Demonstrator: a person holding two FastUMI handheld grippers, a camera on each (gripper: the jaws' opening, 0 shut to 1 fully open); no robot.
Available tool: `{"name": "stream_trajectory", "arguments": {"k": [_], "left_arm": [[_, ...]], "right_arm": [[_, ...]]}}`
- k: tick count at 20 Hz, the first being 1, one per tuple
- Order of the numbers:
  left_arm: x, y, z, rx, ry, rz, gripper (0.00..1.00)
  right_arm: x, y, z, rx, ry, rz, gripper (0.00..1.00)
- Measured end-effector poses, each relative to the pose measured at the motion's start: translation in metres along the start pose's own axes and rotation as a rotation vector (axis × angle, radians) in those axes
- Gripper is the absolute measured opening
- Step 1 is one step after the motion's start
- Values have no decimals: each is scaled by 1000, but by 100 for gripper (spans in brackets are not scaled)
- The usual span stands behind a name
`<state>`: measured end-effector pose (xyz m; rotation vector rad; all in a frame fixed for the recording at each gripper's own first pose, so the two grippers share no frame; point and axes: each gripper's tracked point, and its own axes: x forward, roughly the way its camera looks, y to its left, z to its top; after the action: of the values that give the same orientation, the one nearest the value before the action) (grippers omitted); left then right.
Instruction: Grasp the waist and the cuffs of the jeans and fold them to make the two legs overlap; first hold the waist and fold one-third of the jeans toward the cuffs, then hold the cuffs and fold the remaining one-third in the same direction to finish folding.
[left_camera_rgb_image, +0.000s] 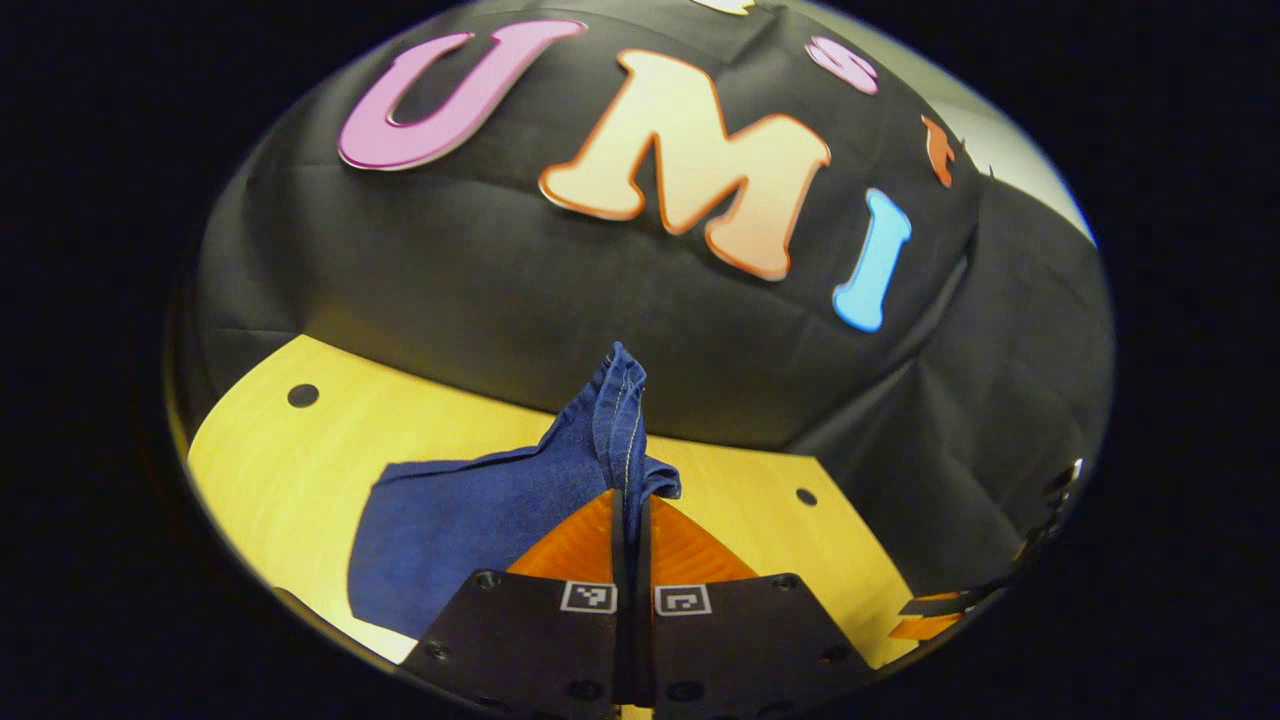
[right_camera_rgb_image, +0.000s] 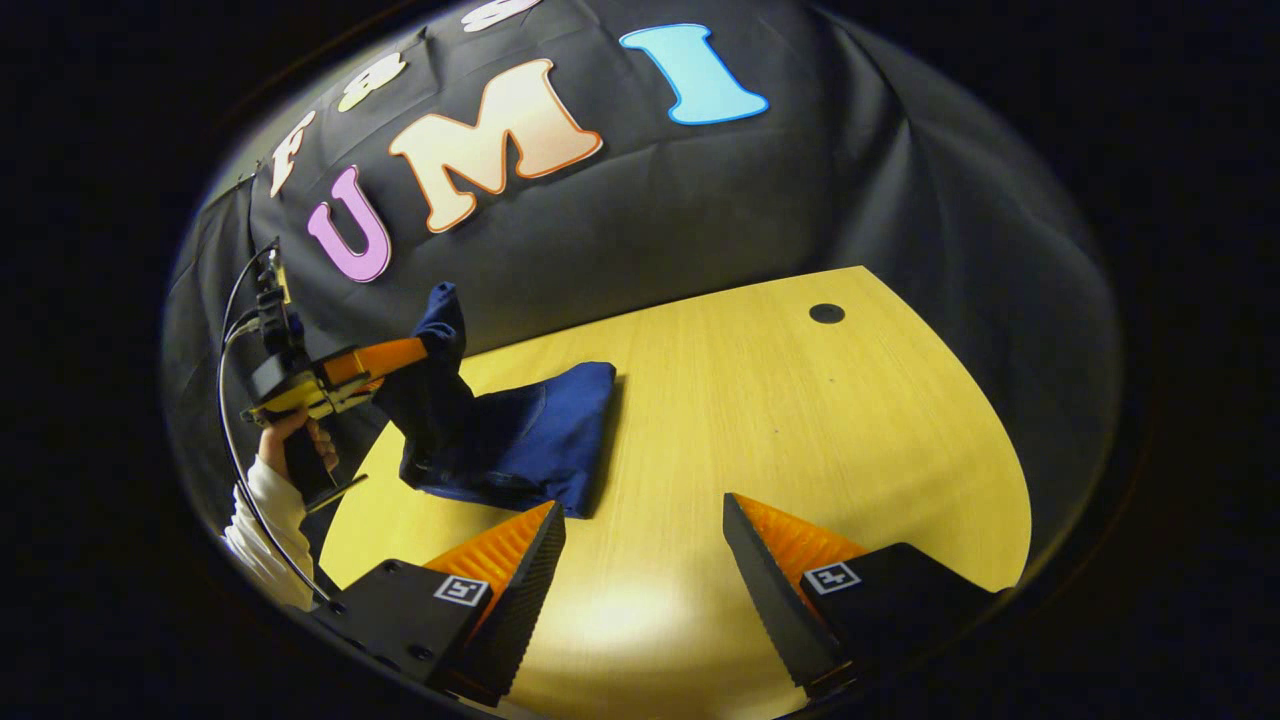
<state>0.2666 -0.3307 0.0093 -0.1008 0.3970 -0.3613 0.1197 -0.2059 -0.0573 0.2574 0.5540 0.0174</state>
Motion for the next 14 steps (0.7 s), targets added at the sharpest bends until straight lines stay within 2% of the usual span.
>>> {"name": "stream_trajectory", "arguments": {"k": [1, 2, 3, 4, 5, 6, 8, 9, 10, 11, 13, 14], "left_arm": [[5, -3, -21, 38, 42, 14, 0], [11, -5, -41, 67, 74, 29, 0], [18, -6, -57, 85, 100, 43, 0], [23, -7, -75, 97, 124, 60, 0], [27, -4, -88, 115, 142, 74, 0], [30, -2, -98, 135, 156, 92, 0], [33, 0, -114, 173, 177, 124, 0], [33, -5, -117, 179, 180, 119, 2], [32, -12, -119, 170, 181, 98, 8], [27, -21, -117, 141, 172, 62, 14], [8, -31, -105, 98, 137, 32, 70], [-2, -30, -97, 95, 111, 30, 99]], "right_arm": [[0, -5, -2, -10, 2, -10, 98], [-3, -10, -5, -19, 6, -16, 98], [-4, -13, -7, -25, 10, -21, 94], [-6, -14, -9, -26, 12, -22, 98], [-7, -14, -9, -24, 14, -20, 98], [-8, -14, -11, -20, 17, -18, 94], [-9, -14, -15, -25, 25, -19, 94], [-9, -14, -16, -33, 26, -23, 98], [-10, -12, -16, -37, 28, -23, 98], [-10, -10, -15, -35, 29, -18, 94], [-10, -3, -15, -27, 28, -6, 94], [-13, 3, -16, -22, 26, 1, 100]]}}
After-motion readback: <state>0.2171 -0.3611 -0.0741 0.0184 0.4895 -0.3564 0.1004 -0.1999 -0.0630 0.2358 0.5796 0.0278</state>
